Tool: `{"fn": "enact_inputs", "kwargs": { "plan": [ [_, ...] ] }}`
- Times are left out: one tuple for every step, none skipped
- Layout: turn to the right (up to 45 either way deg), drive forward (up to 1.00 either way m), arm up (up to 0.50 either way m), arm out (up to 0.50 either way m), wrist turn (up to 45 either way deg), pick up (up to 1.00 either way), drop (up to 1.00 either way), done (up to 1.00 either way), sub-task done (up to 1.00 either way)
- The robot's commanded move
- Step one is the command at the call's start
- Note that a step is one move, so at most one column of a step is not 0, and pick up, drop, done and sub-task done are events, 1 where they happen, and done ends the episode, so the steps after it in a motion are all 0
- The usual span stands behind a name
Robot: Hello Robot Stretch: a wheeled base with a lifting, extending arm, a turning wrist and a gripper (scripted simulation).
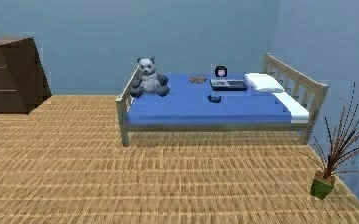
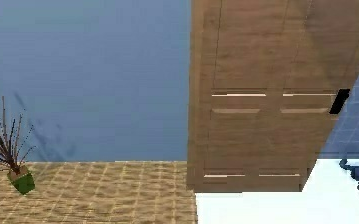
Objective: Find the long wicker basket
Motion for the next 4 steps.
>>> {"fn": "enact_inputs", "kwargs": {
  "plan": [
    [-42.0, 0.0, 0.0, 0.0, 0.0, 0.0, 0.0, 0.0, 0.0],
    [0.0, 0.7, 0.0, 0.0, 0.0, 0.0, 0.0, 0.0, 0.0],
    [-45.0, 0.0, 0.0, 0.0, 0.0, 0.0, 0.0, 0.0, 0.0],
    [-3.0, 0.0, 0.0, 0.0, 0.0, 0.0, 0.0, 0.0, 0.0]
  ]
}}
